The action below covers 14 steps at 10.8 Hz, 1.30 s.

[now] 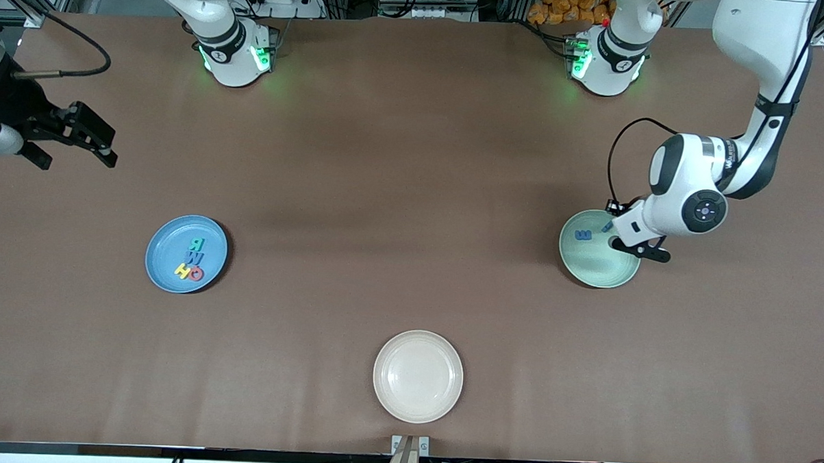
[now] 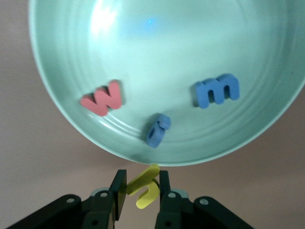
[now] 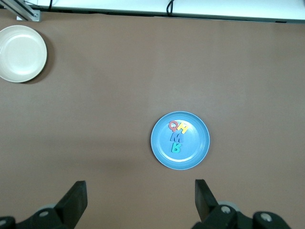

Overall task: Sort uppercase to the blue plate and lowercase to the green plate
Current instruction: 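Lower the yellow h onto the green plate and open the left gripper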

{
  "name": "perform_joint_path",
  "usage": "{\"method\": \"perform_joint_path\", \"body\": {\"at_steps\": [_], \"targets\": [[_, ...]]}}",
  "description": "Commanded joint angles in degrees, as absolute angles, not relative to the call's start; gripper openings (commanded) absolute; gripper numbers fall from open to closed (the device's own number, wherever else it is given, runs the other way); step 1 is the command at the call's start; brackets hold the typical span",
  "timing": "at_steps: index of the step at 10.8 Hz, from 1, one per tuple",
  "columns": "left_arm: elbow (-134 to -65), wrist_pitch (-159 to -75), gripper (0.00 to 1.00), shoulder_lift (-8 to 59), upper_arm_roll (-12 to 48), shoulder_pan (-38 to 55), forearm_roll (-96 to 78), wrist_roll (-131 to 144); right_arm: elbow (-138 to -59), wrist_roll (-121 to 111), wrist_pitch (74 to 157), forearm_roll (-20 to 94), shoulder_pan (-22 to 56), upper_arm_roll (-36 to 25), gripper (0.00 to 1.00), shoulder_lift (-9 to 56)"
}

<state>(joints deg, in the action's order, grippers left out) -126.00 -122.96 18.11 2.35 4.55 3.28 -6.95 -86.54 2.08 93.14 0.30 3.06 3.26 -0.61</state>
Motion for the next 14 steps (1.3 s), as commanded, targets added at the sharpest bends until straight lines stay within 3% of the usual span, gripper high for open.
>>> {"method": "perform_joint_path", "body": {"at_steps": [1,8,9,10,11,14], "targets": [[-126.2,-124.2,0.26,17.0,3.1,4.4,4.4,-6.8,-84.6,-1.7,87.9,1.1,3.3,2.9,1.00,0.8],[-124.1,-128.0,0.29,18.5,3.1,4.4,4.6,-7.7,-84.7,-1.8,87.4,1.4,0.9,2.9,1.00,0.3],[-124.1,-128.0,0.49,18.8,3.1,4.4,4.4,-7.7,-84.9,-1.8,87.9,2.2,0.9,2.9,1.00,0.4],[-124.1,-128.1,0.94,18.9,3.1,4.4,4.0,-7.6,-84.9,-1.8,87.9,2.6,0.9,2.9,1.00,0.4],[-124.1,-128.0,1.00,18.9,3.1,4.4,3.9,-7.6,-84.7,-1.8,88.1,2.6,0.7,2.7,1.00,0.4],[-124.1,-128.1,1.00,18.8,3.1,4.4,3.9,-7.3,-84.7,-2.5,87.8,4.5,-2.1,2.7,1.00,0.2]]}}
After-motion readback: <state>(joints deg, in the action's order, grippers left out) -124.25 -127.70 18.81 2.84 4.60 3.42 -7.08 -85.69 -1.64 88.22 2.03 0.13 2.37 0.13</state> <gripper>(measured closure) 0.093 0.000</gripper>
